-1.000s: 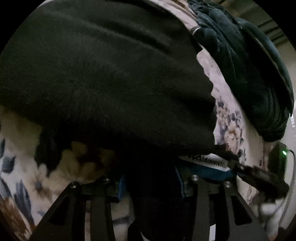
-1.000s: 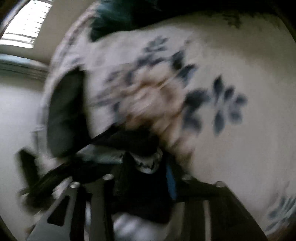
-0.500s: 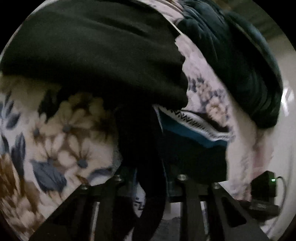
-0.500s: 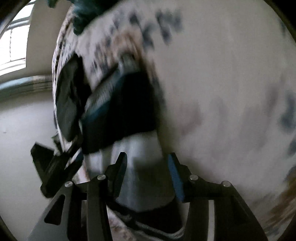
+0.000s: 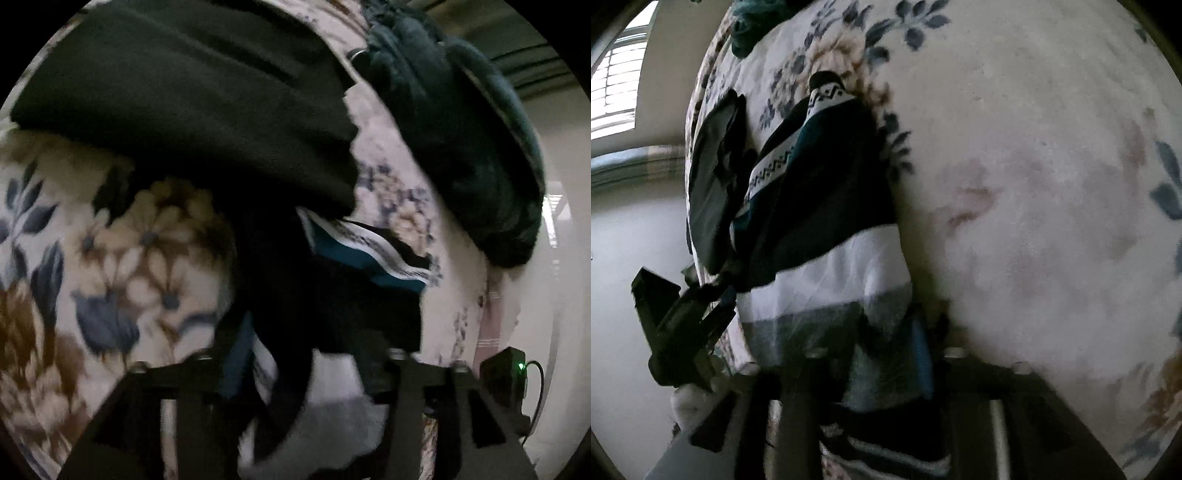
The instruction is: Fold small clothes
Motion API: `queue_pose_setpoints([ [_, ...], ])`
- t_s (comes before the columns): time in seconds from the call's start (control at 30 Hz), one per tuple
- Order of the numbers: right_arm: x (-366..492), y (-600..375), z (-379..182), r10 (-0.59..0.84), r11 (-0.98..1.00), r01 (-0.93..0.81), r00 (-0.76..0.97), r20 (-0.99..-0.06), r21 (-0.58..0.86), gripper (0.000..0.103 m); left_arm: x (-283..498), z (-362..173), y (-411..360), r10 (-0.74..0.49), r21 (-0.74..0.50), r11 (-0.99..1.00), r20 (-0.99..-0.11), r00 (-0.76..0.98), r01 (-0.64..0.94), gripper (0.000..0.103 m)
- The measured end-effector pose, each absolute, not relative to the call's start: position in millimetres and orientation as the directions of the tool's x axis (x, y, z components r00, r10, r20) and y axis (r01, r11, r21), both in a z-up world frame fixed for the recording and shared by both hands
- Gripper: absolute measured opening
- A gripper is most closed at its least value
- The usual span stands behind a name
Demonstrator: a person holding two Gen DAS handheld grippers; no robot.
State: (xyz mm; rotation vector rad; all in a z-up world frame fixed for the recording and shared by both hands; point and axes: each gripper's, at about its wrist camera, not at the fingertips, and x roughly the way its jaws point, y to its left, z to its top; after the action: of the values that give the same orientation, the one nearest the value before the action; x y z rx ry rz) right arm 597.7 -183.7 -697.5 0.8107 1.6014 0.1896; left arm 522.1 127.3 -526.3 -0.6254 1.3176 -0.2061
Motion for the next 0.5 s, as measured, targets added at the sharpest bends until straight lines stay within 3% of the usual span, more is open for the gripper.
queue_pose_setpoints([
  [0.1,592,-174,-696,0.607,0.738,0.370,0.000,-0.794,0.564,0.057,511,-535,108,-0.465,-0.500,0.853,-0.859,0.217,-0.150,0.054],
  [0.17,585,-161,-704,0.610,0.738,0.367,-0.007,-0.792,0.566,0.053,510,-547,100,-0.374,-0.400,0.912,-0.903,0.211,-0.095,0.035],
  [0.2,580,-161,-706,0.583,0.761,0.353,-0.003,-0.813,0.544,0.023,511,-555,102,-0.356,-0.377,0.923,-0.912,0.204,-0.077,0.035],
  [0.23,571,-164,-707,0.543,0.792,0.334,0.000,-0.840,0.511,0.020,512,-564,108,-0.384,-0.407,0.909,-0.902,0.195,-0.091,0.037],
  [0.37,566,-165,-704,0.508,0.805,0.341,0.027,-0.861,0.486,0.021,512,-551,116,-0.451,-0.477,0.872,-0.871,0.195,-0.114,0.041],
  [0.47,553,-164,-685,0.512,0.802,0.355,0.003,-0.859,0.480,0.040,494,-517,122,-0.456,-0.488,0.868,-0.858,0.236,-0.095,0.043],
  [0.5,544,-167,-674,0.516,0.796,0.361,0.014,-0.856,0.486,0.049,482,-503,124,-0.475,-0.508,0.857,-0.843,0.252,-0.087,0.050],
])
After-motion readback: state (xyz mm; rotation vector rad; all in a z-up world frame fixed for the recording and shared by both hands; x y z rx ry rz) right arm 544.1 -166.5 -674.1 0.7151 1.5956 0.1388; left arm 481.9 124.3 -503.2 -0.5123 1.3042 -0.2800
